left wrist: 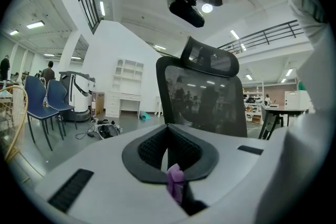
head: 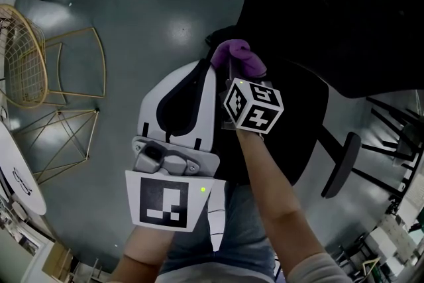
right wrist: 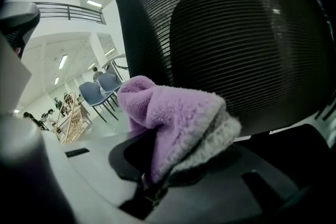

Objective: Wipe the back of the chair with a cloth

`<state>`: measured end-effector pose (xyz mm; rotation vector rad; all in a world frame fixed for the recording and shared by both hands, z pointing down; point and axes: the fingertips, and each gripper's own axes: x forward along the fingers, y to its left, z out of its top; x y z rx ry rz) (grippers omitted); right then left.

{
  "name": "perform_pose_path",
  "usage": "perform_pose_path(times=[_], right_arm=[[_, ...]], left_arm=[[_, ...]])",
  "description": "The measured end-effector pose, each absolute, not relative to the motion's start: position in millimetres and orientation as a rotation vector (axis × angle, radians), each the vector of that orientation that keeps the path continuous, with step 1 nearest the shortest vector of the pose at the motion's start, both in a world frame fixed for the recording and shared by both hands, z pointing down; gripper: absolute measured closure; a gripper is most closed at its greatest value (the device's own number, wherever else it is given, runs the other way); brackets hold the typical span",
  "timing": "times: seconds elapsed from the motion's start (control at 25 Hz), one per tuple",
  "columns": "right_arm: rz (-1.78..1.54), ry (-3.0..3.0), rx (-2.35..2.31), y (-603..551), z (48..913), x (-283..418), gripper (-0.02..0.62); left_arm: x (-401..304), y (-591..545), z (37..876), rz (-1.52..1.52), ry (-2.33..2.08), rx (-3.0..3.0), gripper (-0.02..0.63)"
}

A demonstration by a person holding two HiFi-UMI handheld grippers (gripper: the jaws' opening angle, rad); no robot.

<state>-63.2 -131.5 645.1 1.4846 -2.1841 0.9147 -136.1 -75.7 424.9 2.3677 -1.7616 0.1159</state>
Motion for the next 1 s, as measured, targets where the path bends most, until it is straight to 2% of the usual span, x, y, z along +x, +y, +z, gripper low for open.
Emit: perform_pose_path(times=[0.52, 1.0], right_arm=[[0.887, -2.293, 1.455, -116.1, 616.8, -58.0, 0.540], [0.800, -2.353, 1.464, -82.4, 560.5, -1.9, 0.540]], left_arm=[[-122.2, -71.3, 424.2, 0.142, -1.745, 2.392, 0.592], [-72.7, -60.2, 408.2, 0.191, -1.660, 2.477, 0.592]])
